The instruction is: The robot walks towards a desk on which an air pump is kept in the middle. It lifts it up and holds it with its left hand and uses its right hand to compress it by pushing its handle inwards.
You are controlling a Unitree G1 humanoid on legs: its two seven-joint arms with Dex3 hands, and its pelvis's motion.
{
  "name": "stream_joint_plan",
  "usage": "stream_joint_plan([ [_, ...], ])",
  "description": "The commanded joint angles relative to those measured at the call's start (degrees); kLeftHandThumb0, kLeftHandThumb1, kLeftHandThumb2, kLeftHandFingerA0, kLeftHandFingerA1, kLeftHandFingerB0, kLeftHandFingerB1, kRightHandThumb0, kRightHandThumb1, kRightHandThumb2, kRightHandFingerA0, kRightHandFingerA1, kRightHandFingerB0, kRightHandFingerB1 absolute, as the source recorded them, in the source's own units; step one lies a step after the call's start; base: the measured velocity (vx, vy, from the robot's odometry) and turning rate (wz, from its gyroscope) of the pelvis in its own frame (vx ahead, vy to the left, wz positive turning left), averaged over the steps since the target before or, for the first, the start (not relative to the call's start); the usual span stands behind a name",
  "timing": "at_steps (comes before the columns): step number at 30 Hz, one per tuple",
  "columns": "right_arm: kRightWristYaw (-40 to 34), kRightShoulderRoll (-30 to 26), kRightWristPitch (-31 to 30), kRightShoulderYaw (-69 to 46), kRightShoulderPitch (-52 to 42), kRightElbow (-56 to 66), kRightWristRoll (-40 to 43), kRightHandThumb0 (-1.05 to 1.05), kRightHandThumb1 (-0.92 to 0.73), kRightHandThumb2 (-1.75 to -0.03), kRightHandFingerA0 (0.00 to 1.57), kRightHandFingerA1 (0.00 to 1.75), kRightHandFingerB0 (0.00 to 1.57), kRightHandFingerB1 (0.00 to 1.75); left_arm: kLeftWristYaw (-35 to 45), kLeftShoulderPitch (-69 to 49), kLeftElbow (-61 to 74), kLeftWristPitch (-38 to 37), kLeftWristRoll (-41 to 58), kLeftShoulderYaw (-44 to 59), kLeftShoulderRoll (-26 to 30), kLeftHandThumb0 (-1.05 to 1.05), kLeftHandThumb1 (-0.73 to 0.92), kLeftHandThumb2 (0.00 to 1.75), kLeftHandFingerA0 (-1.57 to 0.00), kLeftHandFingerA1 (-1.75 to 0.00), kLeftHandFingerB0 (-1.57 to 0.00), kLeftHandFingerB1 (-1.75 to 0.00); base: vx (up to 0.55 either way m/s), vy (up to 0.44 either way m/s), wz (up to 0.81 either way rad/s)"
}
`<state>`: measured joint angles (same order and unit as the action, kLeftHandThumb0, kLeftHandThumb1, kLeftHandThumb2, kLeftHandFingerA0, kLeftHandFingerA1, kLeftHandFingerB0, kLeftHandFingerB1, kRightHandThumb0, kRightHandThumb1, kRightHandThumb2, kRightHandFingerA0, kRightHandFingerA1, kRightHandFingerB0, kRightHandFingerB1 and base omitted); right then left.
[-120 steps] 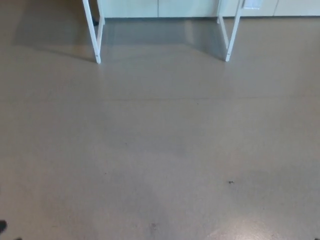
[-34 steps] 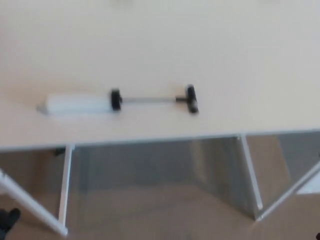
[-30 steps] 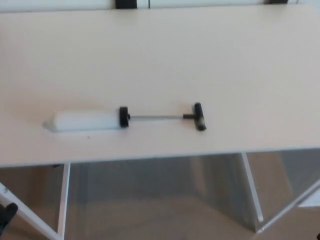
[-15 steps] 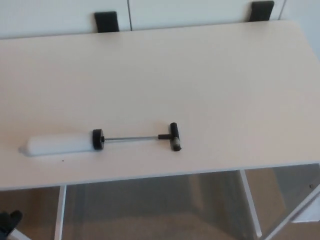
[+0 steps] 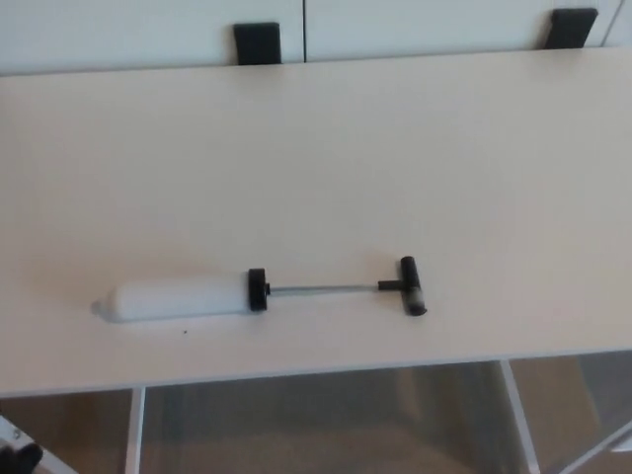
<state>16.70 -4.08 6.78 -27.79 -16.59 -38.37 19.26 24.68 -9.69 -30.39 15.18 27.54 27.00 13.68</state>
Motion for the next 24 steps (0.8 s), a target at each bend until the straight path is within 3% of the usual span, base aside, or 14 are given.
stream_joint_plan([
  [1, 0.43, 0.16, 4.16, 0.11, -3.27, 1.47, -0.19, -0.28, -0.65, -0.59, 0.74, 0.53, 0.48, 0.41, 6.2, -7.49, 6.32, 7.98, 2.57, -1.22, 2.72, -0.09, 0.75, 0.79, -0.23, -0.44, -0.15, -0.34, 0.0, 0.0, 0.0],
  [2, 0.65, 0.18, 4.49, 0.22, -3.7, 0.97, -0.26, -0.26, -0.65, -0.58, 0.72, 0.54, 0.5, 0.42, 7.12, -9.93, 8.0, 9.03, 3.3, -0.84, 3.33, -0.09, 0.6, 1.07, -0.13, -0.54, -0.07, -0.49, 0.0, 0.0, 0.0],
  [7, 1.28, -0.31, 5.98, 0.2, -5.44, -1.49, -0.5, -0.27, -0.63, -0.58, 0.73, 0.54, 0.51, 0.42, 7.64, -17.43, 13.66, 13.53, 5.09, 0.26, 4.7, -0.13, 0.56, 1.05, -0.21, -0.56, -0.11, -0.5, -0.03, -0.08, 0.0],
  [14, 1.68, -0.52, 6.95, 0.48, -7.47, -1.94, -0.86, -0.27, -0.64, -0.58, 0.71, 0.54, 0.5, 0.43, 10.67, -23.87, 14.8, 21.39, 11.44, 5.1, 6.01, -0.09, 0.55, 1.02, -0.16, -0.55, -0.1, -0.5, 0.0, -0.052, 0.01],
  [16, 2.64, -0.78, 7.52, -0.11, -6.47, -4.45, -0.09, -0.26, -0.63, -0.58, 0.73, 0.56, 0.51, 0.43, 13.66, -25.19, 12.54, 19.92, 10.88, 5.95, 7.59, -0.11, 0.55, 1.04, -0.16, -0.55, -0.08, -0.5, 0.0, 0.0, 0.0],
  [17, 2.84, -0.88, 7.74, -0.21, -6.16, -5.12, 0.03, -0.27, -0.63, -0.58, 0.73, 0.55, 0.52, 0.43, 14.42, -25.11, 10.87, 19.24, 10.47, 6.25, 8.17, -0.14, 0.69, 0.69, -0.32, -0.5, -0.26, -0.42, 0.0, 0.0, 0.0],
  [20, 3.05, -1.03, 8.15, -0.28, -5.81, -5.94, 0.08, -0.27, -0.63, -0.58, 0.73, 0.55, 0.52, 0.43, 15.06, -24.88, 9.07, 18.76, 10.13, 6.61, 8.74, -0.14, 0.69, 0.69, -0.32, -0.5, -0.26, -0.42, 0.0, 0.0, 0.0],
  [21, 3.17, -1.14, 9.28, 0.08, -6.17, -5.76, -0.49, -0.27, -0.65, -0.58, 0.7, 0.55, 0.5, 0.43, 12.46, -26.01, 7.31, 18.39, 10.37, 9.61, 8.97, -0.15, 0.55, 1.02, -0.24, -0.59, -0.1, -0.51, 0.0, 0.0, 0.0],
  [22, 3.16, -1.22, 9.47, 0.22, -6.36, -5.55, -0.68, -0.28, -0.64, -0.58, 0.7, 0.54, 0.51, 0.42, 7.55, -26.08, 6.22, 17.65, 11.0, 13.4, 8.43, -0.13, 0.69, 0.6, -0.3, -0.5, -0.49, -0.76, 0.0, 0.0, 0.0],
  [23, 3.16, -1.22, 9.47, 0.22, -6.36, -5.55, -0.68, -0.28, -0.64, -0.58, 0.7, 0.54, 0.51, 0.42, 7.55, -26.08, 6.22, 17.65, 11.0, 13.4, 8.43, -0.13, 0.69, 0.6, -0.3, -0.5, -0.49, -0.76, 0.0, 0.0, 0.0],
  [24, 3.02, -1.43, 9.5, 0.32, -6.21, -5.51, -0.8, -0.29, -0.64, -0.58, 0.71, 0.54, 0.5, 0.42, 0.56, -25.42, 4.49, 15.35, 12.65, 20.16, 7.69, -0.12, 0.71, 0.6, -0.19, -0.47, -0.36, -0.68, 0.0, 0.0, 0.0],
])
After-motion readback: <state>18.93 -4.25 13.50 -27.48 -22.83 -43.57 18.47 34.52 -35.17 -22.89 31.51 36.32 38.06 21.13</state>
